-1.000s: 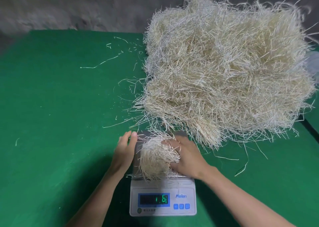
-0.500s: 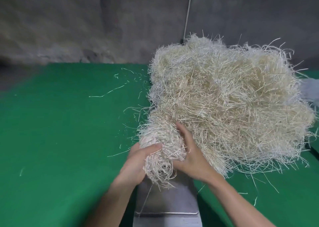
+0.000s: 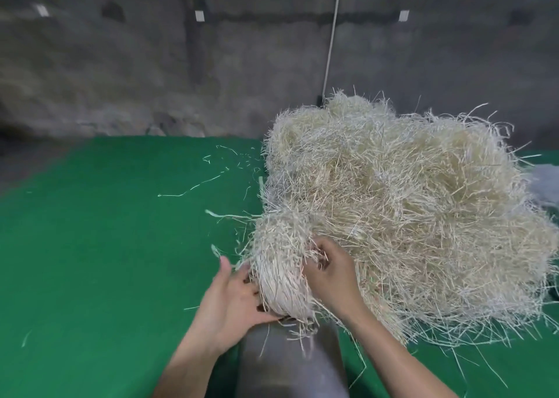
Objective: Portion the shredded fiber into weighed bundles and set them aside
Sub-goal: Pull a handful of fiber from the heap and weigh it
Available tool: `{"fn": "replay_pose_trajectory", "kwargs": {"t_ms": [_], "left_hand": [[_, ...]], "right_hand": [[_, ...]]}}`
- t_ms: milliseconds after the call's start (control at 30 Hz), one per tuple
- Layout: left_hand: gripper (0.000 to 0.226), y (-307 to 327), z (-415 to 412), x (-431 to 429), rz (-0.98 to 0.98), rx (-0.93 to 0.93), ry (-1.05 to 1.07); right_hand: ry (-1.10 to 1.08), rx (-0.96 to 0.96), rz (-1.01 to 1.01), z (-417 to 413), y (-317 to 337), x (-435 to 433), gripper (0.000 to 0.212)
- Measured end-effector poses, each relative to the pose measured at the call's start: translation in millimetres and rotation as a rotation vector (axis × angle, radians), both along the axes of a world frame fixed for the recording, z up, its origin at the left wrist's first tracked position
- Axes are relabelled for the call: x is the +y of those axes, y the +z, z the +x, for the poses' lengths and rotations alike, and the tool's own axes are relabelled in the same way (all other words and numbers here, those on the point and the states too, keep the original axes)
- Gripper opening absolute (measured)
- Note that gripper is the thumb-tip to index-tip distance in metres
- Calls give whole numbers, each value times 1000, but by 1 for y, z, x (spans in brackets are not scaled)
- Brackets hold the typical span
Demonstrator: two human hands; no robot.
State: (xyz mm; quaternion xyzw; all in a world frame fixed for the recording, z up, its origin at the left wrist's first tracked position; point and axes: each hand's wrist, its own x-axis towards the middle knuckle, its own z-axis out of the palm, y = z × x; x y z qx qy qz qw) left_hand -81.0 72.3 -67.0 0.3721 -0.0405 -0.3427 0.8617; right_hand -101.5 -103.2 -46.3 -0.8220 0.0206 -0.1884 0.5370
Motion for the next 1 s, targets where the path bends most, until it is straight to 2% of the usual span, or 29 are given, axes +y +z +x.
{"fn": "replay_pose_trajectory", "kwargs": {"t_ms": [67, 133, 167, 300, 433, 467, 500, 533, 567, 633, 667, 700, 733, 767, 800, 833, 933, 967, 1000], "left_hand": [[81, 12, 12, -6, 163, -10, 10], [83, 23, 20, -18, 402, -31, 131], [86, 24, 25, -21, 440, -30, 196], [93, 22, 46, -13, 412, -27, 451], [49, 25, 59, 1, 250, 55, 476], [52, 23, 65, 2, 250, 147, 478], [65, 28, 61, 0, 292, 229, 531], [75, 29, 58, -3, 405, 143, 542], [78, 27, 60, -5, 430, 115, 518], [61, 29, 66, -13, 130, 286, 374], [55, 30, 65, -21, 92, 213, 280], [71, 29, 60, -25, 148, 70, 215], [94, 29, 61, -31, 173, 33, 190], [117, 29, 64, -35, 282, 12, 210], [129, 25, 65, -34, 359, -37, 263], [125, 22, 69, -32, 432, -61, 286], [62, 20, 82, -29, 479, -7, 334], [55, 16, 86, -27, 469, -1, 321], [53, 13, 87, -28, 456, 0, 299]], "right_hand": [[116, 1, -100, 6, 4, 3, 27], [219, 10, -154, 10, 5, 10, 37], [208, -11, -150, 13, 4, 11, 37], [71, 9, 83, 26, 2, -7, 16], [-70, 99, 373, 34, 3, -30, 10], [-112, 98, 402, 36, 4, -35, 10], [-126, 110, 418, 38, 5, -37, 11], [-107, 134, 446, 41, 5, -37, 10], [-53, 163, 486, 43, 6, -35, 10], [122, 236, 550, 47, 8, -22, 10], [202, 277, 545, 50, 7, -15, 18], [262, 316, 521, 53, 6, -9, 33], [294, 341, 501, 57, 6, -5, 53], [320, 350, 499, 60, 8, -4, 68], [360, 334, 519, 65, 11, -8, 69], [407, 308, 575, 71, 17, -14, 60], [441, 346, 805, 85, 31, -34, 40], [408, 396, 753, 89, 33, -36, 39], [370, 452, 620, 92, 34, -36, 37]]}}
